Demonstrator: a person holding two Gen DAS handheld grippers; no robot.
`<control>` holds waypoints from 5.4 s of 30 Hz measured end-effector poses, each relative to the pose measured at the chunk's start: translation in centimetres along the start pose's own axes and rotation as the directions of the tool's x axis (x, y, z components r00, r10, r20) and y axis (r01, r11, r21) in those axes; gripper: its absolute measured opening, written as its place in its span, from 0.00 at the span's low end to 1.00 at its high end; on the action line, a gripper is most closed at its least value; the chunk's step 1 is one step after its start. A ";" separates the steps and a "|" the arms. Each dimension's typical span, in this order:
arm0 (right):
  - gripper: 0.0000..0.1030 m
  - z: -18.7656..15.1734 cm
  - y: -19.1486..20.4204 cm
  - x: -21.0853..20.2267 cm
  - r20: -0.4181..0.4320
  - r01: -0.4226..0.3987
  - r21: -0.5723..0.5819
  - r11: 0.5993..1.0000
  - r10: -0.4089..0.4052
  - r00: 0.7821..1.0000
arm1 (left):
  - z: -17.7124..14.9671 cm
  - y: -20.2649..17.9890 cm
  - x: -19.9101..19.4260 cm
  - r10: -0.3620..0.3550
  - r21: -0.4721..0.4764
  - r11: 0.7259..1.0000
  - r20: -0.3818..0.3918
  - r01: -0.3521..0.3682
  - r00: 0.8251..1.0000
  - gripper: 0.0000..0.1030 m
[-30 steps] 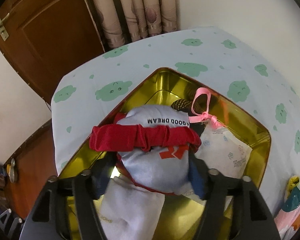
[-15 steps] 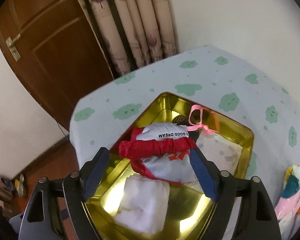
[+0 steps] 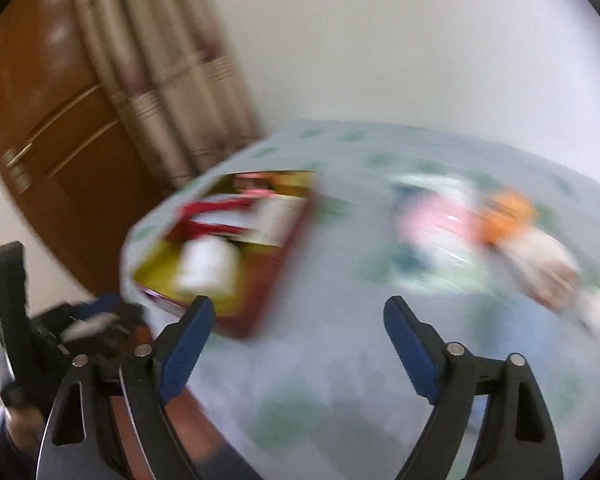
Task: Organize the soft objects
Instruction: 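Withdraw both grippers from the tin toward the remaining items, then grasp the blue towel with the left gripper and lift it, then carry the blue towel to the tin with the left gripper while the right gripper grasps the white ball, then lower the blue towel into the tin and open the left gripper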
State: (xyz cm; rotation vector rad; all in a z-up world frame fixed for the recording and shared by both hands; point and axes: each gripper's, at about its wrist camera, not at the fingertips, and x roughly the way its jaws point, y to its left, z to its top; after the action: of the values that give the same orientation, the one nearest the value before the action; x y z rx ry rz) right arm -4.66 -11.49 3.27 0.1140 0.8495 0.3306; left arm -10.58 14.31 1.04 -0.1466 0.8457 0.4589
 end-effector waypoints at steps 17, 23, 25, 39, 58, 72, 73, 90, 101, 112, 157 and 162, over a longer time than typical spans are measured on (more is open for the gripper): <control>0.90 -8.0 -23.8 -6.2 -0.149 0.568 0.181 0.803 -0.549 0.822 | 1.9 -17.5 0.3 -0.484 0.206 0.815 -0.271 0.541 0.832 0.50; 0.90 -8.1 -24.5 -6.6 -0.114 0.520 0.228 0.823 -0.508 0.854 | 4.7 -25.0 2.9 -0.492 0.263 0.767 -0.346 0.586 0.799 0.50; 0.90 -8.2 -24.5 -6.6 -0.104 0.496 0.238 0.835 -0.485 0.868 | 4.9 -26.9 3.9 -0.480 0.280 0.759 -0.371 0.588 0.795 0.50; 0.90 -8.2 -24.4 -6.3 -0.104 0.425 0.244 0.872 -0.412 0.905 | 5.1 -31.4 9.8 -0.457 0.227 0.745 -0.512 0.628 0.727 0.55; 0.91 -8.1 -24.0 -6.7 -0.085 0.411 0.242 0.879 -0.403 0.911 | 4.5 -28.2 2.7 -0.591 0.165 0.722 -0.359 0.672 0.723 0.21; 0.79 -0.2 -21.6 -0.5 -0.040 0.208 0.077 0.975 -0.206 0.978 | 2.7 -22.0 0.4 -0.578 0.076 0.765 -0.355 0.639 0.734 0.22; 0.79 0.1 -21.6 0.1 -0.049 0.200 0.069 0.977 -0.196 0.979 | 2.7 -21.7 0.2 -0.574 0.076 0.769 -0.355 0.635 0.738 0.22; 0.23 1.7 -22.0 4.5 -0.154 0.191 0.023 0.981 -0.185 0.971 | 3.4 -20.3 -0.3 -0.576 0.051 0.778 -0.340 0.626 0.744 0.23; 0.23 -3.9 -15.5 -0.1 -0.050 0.162 0.104 0.981 -0.157 0.986 | 4.1 -16.0 -1.8 -0.571 0.019 0.803 -0.263 0.596 0.778 0.23; 0.23 -4.7 -15.0 -0.5 -0.026 0.206 0.106 0.973 -0.204 0.979 | 8.4 -5.2 -1.0 -0.395 -0.015 0.918 -0.144 0.397 0.907 0.23; 0.24 -4.7 -14.9 0.3 -0.065 0.214 0.094 0.972 -0.209 0.976 | 4.3 1.5 0.3 0.068 -0.130 0.989 0.038 -0.062 0.997 0.57; 0.24 -4.5 -14.3 0.5 -0.093 0.221 0.066 0.973 -0.215 0.972 | 1.0 3.0 -0.6 0.139 -0.150 0.980 0.038 -0.132 0.990 0.58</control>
State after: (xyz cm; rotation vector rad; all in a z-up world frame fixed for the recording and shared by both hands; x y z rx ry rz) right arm -4.27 -24.93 -3.35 0.0768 0.9501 0.0966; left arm -11.59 17.05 2.36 -0.2138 0.7767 0.6514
